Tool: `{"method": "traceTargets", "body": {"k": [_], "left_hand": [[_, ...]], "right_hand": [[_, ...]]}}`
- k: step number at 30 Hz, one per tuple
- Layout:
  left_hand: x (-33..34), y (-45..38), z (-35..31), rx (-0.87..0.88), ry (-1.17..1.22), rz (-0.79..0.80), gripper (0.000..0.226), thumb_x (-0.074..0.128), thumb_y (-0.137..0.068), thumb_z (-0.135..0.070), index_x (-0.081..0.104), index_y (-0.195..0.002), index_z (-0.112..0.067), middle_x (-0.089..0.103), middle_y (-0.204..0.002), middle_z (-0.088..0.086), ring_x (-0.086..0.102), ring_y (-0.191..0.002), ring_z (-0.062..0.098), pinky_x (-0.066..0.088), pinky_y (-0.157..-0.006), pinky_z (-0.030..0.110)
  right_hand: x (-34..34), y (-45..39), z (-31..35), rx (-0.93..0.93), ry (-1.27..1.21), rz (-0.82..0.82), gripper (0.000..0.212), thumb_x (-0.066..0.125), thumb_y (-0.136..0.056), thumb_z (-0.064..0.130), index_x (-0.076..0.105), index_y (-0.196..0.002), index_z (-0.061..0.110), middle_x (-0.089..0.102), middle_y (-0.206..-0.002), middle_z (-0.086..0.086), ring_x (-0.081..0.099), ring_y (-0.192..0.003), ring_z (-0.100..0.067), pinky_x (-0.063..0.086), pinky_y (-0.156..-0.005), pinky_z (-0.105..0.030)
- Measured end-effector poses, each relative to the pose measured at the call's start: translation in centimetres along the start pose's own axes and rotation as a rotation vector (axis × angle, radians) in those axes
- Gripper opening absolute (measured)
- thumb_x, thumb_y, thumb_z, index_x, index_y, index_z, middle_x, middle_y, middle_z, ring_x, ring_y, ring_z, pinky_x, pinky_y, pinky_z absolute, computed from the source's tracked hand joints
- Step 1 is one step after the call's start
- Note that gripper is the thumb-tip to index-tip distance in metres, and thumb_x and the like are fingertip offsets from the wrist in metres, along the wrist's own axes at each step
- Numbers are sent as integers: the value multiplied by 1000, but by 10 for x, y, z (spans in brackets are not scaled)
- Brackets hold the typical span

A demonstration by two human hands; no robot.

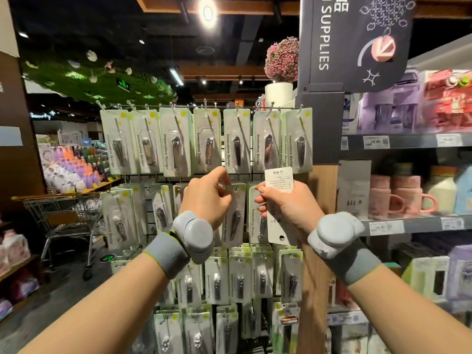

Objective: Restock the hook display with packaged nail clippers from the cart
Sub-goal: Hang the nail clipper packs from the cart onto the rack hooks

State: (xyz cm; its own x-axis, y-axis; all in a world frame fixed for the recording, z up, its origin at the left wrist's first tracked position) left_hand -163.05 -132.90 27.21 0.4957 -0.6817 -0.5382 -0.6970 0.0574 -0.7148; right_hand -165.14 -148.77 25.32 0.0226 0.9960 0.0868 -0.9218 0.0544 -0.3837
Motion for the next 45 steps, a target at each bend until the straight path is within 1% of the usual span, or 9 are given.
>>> {"method": "traceTargets", "body": {"k": [12,17,20,22,25,28,34,38,45], "left_hand": [[26,-15,10,6,-309,85,12,52,-87,-12,51,-99,-16,63,-92,15,55,-86,39,39,-65,35],[17,-11,3,26,-430,131,20,50,-90,-17,63,-104,-19,67,-103,11,58,-100,36,46,-78,38],[-8,-5,-11,111,-276,9,17,53,-92,-24,67,-97,-17,71,-93,5,63,-91,29,50,-79,35],[-21,3,-19,96,111,33,22,57,-92,-29,70,-85,-13,72,-78,3,68,-76,23,55,-77,37],[-22,14,-32,0,546,323,27,64,-83,-35,70,-84,-9,72,-75,5,69,-72,19,58,-77,43],[-23,19,-33,31,437,485,40,76,-64,-40,66,-96,-17,72,-82,1,68,-75,15,56,-74,31],[-37,18,-13,-164,674,422,33,70,-72,9,66,-104,-2,69,-90,23,62,-72,18,55,-61,19],[-51,18,-1,-251,774,346,25,66,-78,7,69,-101,-4,67,-82,12,60,-61,9,46,-47,15],[-68,5,11,-296,831,128,21,75,-72,-3,70,-93,-4,69,-82,11,64,-67,17,52,-54,23]], "right_hand": [[1,-2,0,58,-114,-7,6,57,-90,1,61,-89,-2,59,-69,-13,55,-52,-19,51,-50,-24],[8,3,0,221,-192,89,41,43,-97,40,58,-103,3,53,-67,-7,52,-59,-17,52,-63,-30],[14,6,0,303,-326,149,70,27,-94,60,51,-120,0,47,-67,-6,46,-62,-17,45,-69,-32],[19,6,-2,325,-379,137,73,26,-94,61,49,-126,-1,45,-68,-6,44,-63,-17,41,-71,-32],[35,6,4,341,-459,132,74,35,-94,57,47,-131,-7,57,-87,-14,57,-77,-22,48,-74,-34],[40,1,6,291,-458,-15,54,47,-96,42,53,-123,-5,62,-115,-28,62,-105,-40,50,-91,-52],[36,1,16,249,-514,-98,19,52,-96,16,57,-97,-3,62,-96,-25,63,-91,-36,53,-80,-52],[16,5,18,156,-283,-113,9,61,-85,2,63,-93,6,65,-83,-11,64,-64,-14,49,-45,-19],[16,21,18,170,-20,155,21,68,-75,-8,64,-93,3,72,-73,-10,68,-59,-17,54,-49,-22]]}}
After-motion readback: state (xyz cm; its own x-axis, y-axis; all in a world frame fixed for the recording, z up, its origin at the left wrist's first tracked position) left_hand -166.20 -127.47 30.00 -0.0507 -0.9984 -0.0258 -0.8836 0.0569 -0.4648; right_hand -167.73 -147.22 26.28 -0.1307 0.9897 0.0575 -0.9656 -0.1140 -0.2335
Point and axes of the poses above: each hand's wrist, its own y-axis away from the middle knuckle, its own x-axis out of the palm, z = x × y, the point moved 5 cm from there along -y, towards the middle knuckle
